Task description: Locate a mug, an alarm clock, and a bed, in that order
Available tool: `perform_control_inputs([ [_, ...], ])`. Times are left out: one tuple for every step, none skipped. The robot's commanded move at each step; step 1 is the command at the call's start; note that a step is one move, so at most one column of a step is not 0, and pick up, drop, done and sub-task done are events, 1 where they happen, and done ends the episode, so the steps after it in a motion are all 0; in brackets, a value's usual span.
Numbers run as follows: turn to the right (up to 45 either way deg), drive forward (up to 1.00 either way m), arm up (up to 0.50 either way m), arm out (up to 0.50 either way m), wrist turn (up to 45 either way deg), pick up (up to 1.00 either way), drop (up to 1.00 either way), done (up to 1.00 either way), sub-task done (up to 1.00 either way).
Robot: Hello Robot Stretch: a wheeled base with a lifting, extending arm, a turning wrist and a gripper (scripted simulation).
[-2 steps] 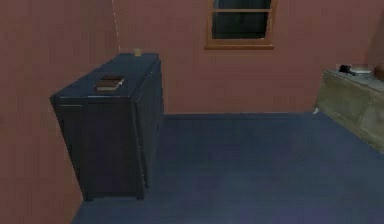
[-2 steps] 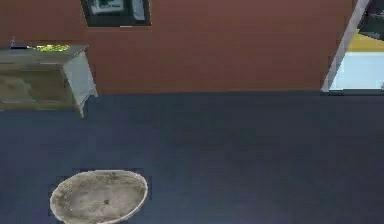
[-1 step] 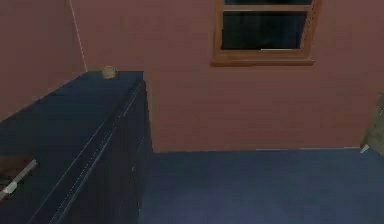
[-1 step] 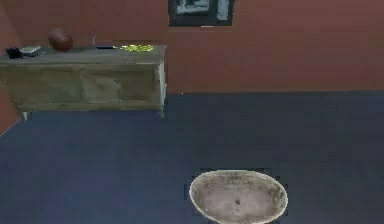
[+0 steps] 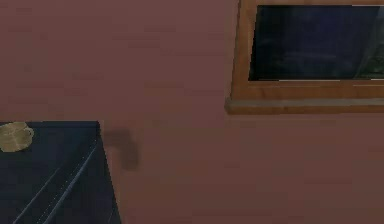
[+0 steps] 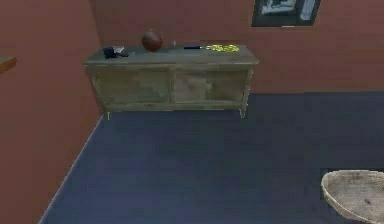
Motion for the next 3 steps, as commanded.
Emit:
perform_control_inputs([
  [0.0, 0.25, 0.00, 0.00, 0.0, 0.00, 0.00, 0.00, 0.00],
  [-45.0, 0.00, 0.00, 0.00, 0.0, 0.00, 0.00, 0.00, 0.00],
  [0.0, 0.00, 0.00, 0.00, 0.0, 0.00, 0.00, 0.00, 1.00],
])
